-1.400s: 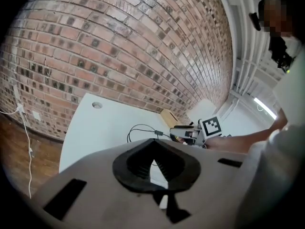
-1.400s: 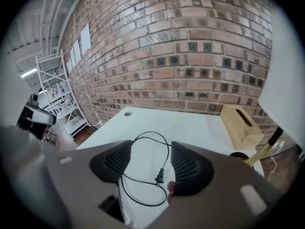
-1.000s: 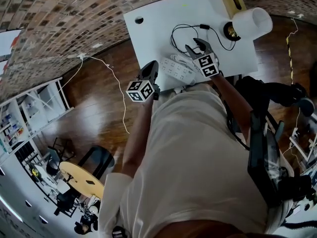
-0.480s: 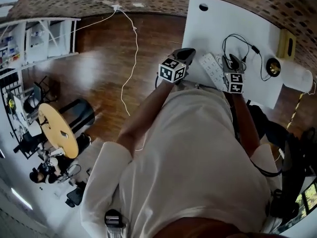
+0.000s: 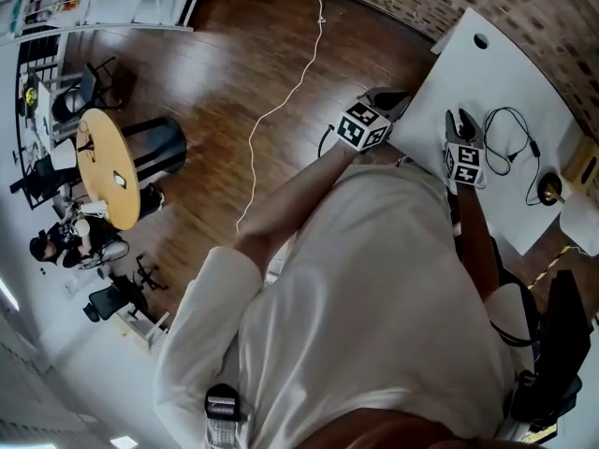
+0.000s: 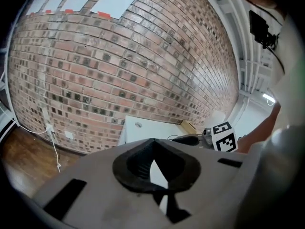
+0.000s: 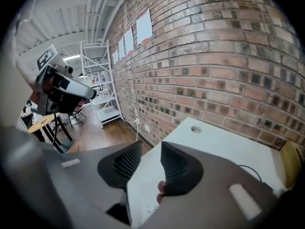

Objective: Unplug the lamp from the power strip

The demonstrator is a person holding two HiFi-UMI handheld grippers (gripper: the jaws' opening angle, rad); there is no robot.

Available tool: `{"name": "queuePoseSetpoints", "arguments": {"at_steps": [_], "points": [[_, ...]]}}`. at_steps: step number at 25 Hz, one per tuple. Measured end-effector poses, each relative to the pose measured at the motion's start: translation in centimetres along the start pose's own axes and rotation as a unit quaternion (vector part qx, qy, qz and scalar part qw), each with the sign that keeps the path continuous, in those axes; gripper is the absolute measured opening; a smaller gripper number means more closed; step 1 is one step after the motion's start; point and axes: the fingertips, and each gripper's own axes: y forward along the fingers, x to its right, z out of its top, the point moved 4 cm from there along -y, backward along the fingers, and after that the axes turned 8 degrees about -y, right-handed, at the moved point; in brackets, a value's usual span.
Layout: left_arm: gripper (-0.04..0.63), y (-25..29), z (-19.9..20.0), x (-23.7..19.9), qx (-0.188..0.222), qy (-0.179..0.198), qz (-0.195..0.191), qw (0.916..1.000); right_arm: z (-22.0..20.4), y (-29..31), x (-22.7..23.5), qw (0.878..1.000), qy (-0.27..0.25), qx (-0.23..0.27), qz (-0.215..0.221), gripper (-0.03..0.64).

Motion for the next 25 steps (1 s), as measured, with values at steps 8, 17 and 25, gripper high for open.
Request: {"name": "queuePoseSetpoints", "arguments": {"at_steps": [8, 17, 25], "points": [[0.003, -5.7, -0.9, -3.2, 0.019, -0.011, 0.02, 0.9996, 2.5, 2.0, -4.6, 1.0, -0.007, 0.006, 0.009, 0.107], [0.003, -12.2, -3.8, -6.6, 0.017, 0.004, 0.004, 0.9998, 2.0, 3.5, -12.2, 1.0, -0.01, -0.001, -0.001, 0.101], [0.004, -15.8, -6.2, -8.6, -0.002, 0.02, -0.039, 0.999, 1.5, 2.2, -18.2, 0.999, 0.017, 0.004, -0.05, 0.1]]}}
